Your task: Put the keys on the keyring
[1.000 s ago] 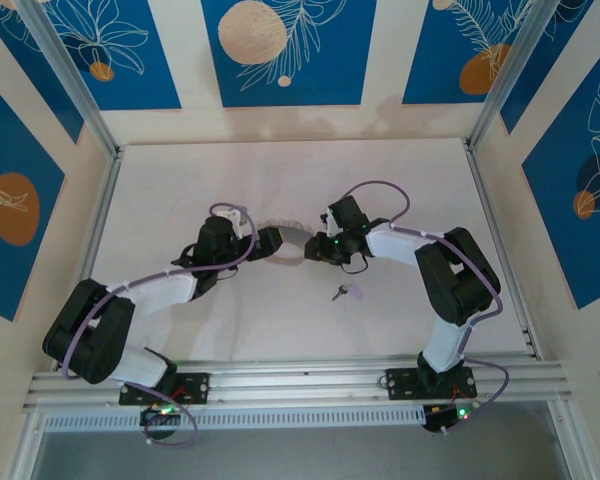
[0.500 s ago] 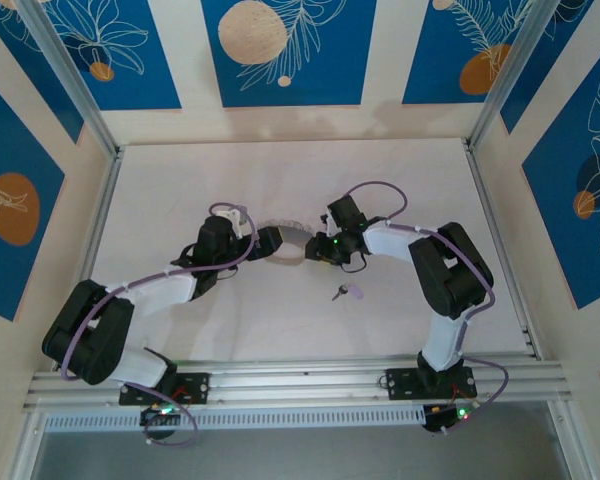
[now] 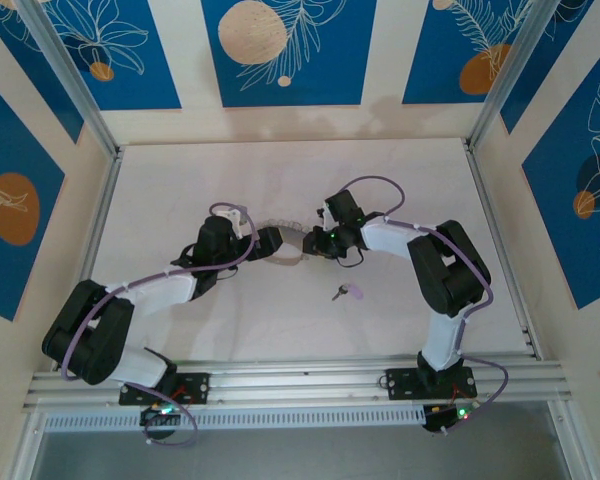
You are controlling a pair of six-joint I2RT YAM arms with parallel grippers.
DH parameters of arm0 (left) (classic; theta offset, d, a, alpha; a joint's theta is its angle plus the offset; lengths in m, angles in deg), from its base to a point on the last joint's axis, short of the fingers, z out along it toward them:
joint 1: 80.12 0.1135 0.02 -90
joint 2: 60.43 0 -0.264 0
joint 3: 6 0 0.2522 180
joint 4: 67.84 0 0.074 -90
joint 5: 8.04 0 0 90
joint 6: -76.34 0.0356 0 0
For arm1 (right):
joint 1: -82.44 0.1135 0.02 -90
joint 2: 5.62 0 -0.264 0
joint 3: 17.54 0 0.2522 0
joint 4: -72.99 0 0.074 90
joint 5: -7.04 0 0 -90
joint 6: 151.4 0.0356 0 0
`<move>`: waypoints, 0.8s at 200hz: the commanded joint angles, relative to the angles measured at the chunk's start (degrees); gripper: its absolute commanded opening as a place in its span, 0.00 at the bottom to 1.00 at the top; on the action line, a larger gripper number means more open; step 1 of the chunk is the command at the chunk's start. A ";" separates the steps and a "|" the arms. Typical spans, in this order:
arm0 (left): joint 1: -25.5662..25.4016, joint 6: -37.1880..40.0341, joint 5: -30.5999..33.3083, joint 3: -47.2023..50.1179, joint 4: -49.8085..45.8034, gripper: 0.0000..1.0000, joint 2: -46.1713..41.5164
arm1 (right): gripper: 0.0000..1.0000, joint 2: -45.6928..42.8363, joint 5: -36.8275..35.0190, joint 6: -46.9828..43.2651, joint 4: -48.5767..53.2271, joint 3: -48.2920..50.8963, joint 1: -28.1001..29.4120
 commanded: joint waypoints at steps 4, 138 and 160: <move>0.48 0.18 -0.88 -0.23 1.44 1.00 -0.97 | 0.30 -0.98 0.96 -0.22 0.86 -0.27 0.81; 0.43 1.74 0.65 -0.82 -2.17 1.00 -3.78 | 0.28 -2.66 -15.90 -15.66 13.11 -4.71 6.28; 0.53 2.03 0.92 -1.17 -2.81 1.00 -4.06 | 0.29 -1.08 -18.73 -18.18 13.84 -6.37 7.72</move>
